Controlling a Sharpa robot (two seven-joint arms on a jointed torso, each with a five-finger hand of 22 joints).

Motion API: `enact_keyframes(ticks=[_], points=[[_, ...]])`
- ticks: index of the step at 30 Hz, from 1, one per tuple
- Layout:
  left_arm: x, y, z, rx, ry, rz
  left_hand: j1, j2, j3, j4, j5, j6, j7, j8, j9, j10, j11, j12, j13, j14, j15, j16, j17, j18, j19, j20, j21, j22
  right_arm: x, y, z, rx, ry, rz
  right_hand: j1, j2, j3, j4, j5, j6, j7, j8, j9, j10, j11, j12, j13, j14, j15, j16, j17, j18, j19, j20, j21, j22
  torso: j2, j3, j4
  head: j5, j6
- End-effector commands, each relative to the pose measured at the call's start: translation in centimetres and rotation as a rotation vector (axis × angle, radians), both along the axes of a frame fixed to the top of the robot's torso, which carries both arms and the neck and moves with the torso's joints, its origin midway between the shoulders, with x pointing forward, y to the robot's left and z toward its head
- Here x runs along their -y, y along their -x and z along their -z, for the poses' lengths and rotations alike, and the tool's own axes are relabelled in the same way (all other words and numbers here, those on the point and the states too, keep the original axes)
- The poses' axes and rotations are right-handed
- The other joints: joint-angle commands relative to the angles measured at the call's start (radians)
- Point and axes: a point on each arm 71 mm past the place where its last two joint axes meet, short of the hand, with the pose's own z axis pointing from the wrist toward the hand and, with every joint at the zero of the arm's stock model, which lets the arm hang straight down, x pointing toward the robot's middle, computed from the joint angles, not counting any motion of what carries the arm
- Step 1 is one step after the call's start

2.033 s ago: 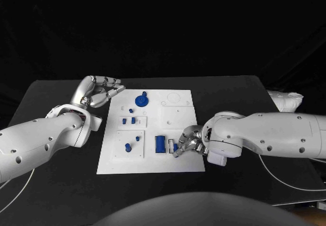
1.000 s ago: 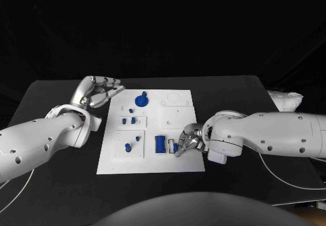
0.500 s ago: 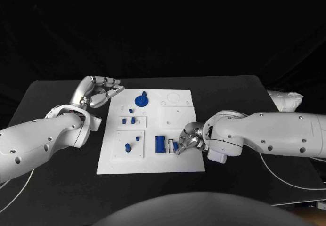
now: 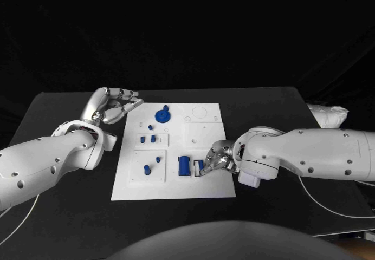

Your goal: Assemble the parts on the task board

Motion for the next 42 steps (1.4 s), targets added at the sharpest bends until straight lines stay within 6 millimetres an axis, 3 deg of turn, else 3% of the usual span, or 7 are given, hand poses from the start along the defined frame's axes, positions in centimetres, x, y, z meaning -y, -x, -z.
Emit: enact_keyframes(ticks=[1,4,8,14,34,42], points=[[0.22,0.06,-0.02,-0.002,0.001,0.018,0.002,0.011,-0.006,0.000,0.007,0.000,-0.003,-0.001,0.001,0.004,0.000,0.004,-0.001,0.080,0.001,-0.006,0.174,0.000,0.034,0.002,-0.005,0.223,0.96,0.24,0.76,-0.040,0.095,0.052,0.000,-0.013,0.012,-0.001,0.001,-0.028,0.067,-0.270,-0.073,0.105,0.019,-0.003,0.263,0.105,0.020,0.004,0.263,-0.007,0.103,0.021,0.004,0.263,0.000,0.0003,-0.0004,0.001,0.000],[0.22,0.06,-0.02,-0.002,0.001,0.018,0.005,0.014,-0.008,0.001,0.007,0.000,-0.003,-0.001,0.001,0.004,0.000,0.004,-0.001,0.079,0.001,-0.006,0.173,0.000,0.034,0.002,-0.006,0.223,0.91,0.25,0.74,-0.038,0.092,0.052,-0.001,-0.017,0.015,0.000,0.001,-0.019,0.077,-0.313,-0.126,0.105,0.030,-0.003,0.263,0.105,0.029,0.004,0.263,-0.007,0.103,0.034,0.004,0.263,0.000,-0.0002,-0.0004,0.000,0.000],[0.20,0.06,-0.01,-0.002,0.001,0.017,0.005,0.014,-0.009,0.001,0.007,0.000,-0.003,-0.001,0.001,0.004,0.000,0.004,-0.001,0.079,0.001,-0.007,0.173,0.000,0.034,0.002,-0.006,0.223,0.91,0.27,0.75,-0.040,0.092,0.051,-0.002,-0.022,0.013,-0.001,0.001,-0.035,0.086,-0.354,-0.171,0.105,0.039,-0.003,0.263,0.105,0.037,0.004,0.263,-0.007,0.103,0.045,0.004,0.263,0.000,0.0000,0.0003,0.000,0.000],[0.16,0.05,0.00,-0.003,0.000,0.016,0.005,0.014,-0.009,0.001,0.007,0.000,-0.003,-0.001,0.001,0.004,0.000,0.004,-0.001,0.079,0.001,-0.007,0.173,0.000,0.034,0.002,-0.006,0.223,1.00,0.35,0.74,-0.044,0.093,0.049,0.004,-0.026,0.012,-0.009,-0.001,-0.045,0.090,-0.381,-0.208,0.105,0.044,-0.003,0.263,0.105,0.042,0.004,0.263,-0.007,0.103,0.052,0.004,0.263,0.001,0.0002,-0.0003,0.001,0.000],[0.19,0.03,0.08,-0.007,0.000,0.019,0.006,0.016,-0.009,0.000,0.007,0.001,-0.003,-0.001,0.001,0.004,0.000,0.004,-0.001,0.079,0.001,-0.007,0.173,0.000,0.034,0.002,-0.006,0.223,1.69,0.75,0.45,-0.030,0.078,0.078,-0.016,-0.048,-0.014,-0.005,-0.003,-0.047,0.088,-0.397,-0.246,0.105,0.043,-0.003,0.263,0.105,0.042,0.004,0.263,-0.007,0.103,0.056,0.004,0.263,0.000,0.0000,0.0000,0.002,0.000],[0.24,0.04,0.12,-0.008,-0.001,0.021,0.006,0.016,-0.009,0.000,0.007,0.001,-0.003,-0.001,0.001,0.004,0.000,0.004,-0.001,0.079,0.001,-0.007,0.173,0.000,0.034,0.002,-0.006,0.223,1.78,0.76,0.37,-0.021,0.069,0.082,-0.050,-0.065,-0.049,0.014,-0.031,-0.058,0.084,-0.406,-0.273,0.105,0.039,-0.003,0.263,0.105,0.039,0.004,0.263,-0.007,0.103,0.054,0.004,0.263,0.000,-0.0003,0.0005,0.003,0.000]])
